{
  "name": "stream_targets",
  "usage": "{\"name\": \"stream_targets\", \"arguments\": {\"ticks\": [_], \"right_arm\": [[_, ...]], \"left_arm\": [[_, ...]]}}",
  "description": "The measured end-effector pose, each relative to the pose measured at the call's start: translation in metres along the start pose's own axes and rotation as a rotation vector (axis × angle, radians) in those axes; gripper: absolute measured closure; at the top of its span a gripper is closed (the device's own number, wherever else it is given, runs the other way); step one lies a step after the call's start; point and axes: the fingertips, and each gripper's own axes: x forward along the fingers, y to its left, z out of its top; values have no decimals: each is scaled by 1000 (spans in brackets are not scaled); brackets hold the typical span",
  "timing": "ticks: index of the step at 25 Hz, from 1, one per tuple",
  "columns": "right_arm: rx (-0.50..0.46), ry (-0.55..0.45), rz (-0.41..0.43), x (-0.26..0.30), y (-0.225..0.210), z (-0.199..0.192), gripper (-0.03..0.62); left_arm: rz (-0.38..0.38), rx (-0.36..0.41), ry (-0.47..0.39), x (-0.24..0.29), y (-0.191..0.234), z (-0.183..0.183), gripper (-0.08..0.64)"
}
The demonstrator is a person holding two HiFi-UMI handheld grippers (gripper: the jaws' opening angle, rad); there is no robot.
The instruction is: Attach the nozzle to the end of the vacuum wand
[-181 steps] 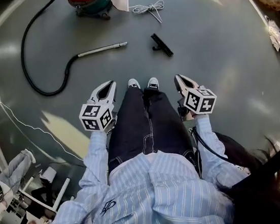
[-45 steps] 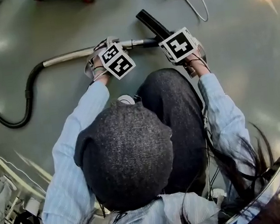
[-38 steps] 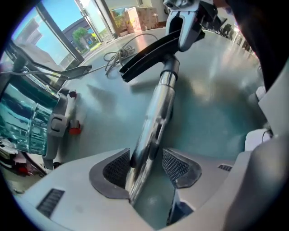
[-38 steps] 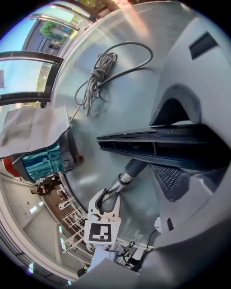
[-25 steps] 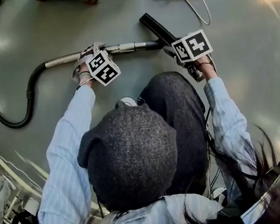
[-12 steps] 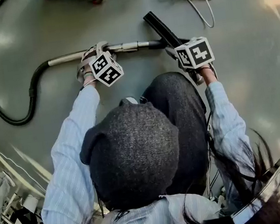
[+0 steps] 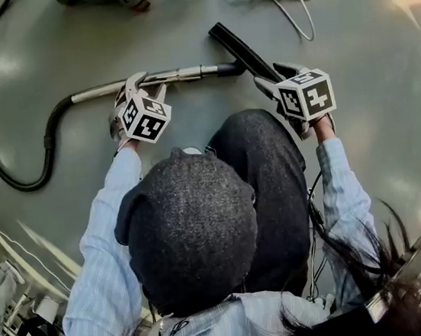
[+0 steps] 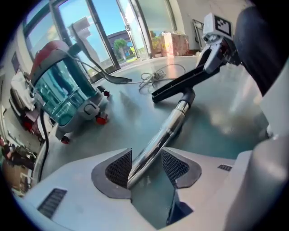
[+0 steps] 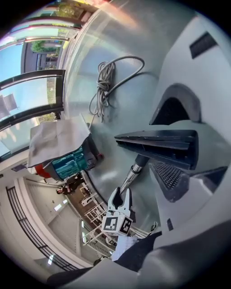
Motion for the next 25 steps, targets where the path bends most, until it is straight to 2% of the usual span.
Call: {"name": "stream_targets", "arguments": {"ticks": [2, 8, 10, 12, 14, 16, 19, 20, 22, 25], "right_arm": [[16, -53, -1, -15, -2, 4, 345], [100, -195, 84, -32, 3, 29, 347], [82, -204, 104, -31, 9, 37, 347], [59, -201, 90, -32, 13, 42, 347], [65, -185, 68, -35, 15, 50, 355], [96, -174, 62, -42, 26, 62, 390], [132, -178, 46, -56, 51, 84, 540], [138, -175, 46, -61, 62, 90, 560], [142, -162, 65, -71, 86, 100, 574], [149, -145, 112, -85, 122, 114, 581]], "left_arm": [[-16, -58, -34, -14, 1, 2, 357], [-60, -103, -55, -19, 1, 9, 368], [-58, -147, -87, -22, 3, 20, 419], [-51, -177, -108, -27, 6, 31, 496], [-61, -189, -104, -38, 5, 43, 532], [-83, -196, -102, -58, 4, 56, 541], [-108, -218, -105, -92, 7, 72, 548], [-115, -225, -103, -103, 8, 76, 549], [-117, -242, -105, -127, 11, 83, 552], [-97, -315, -123, -168, 18, 89, 555]]}}
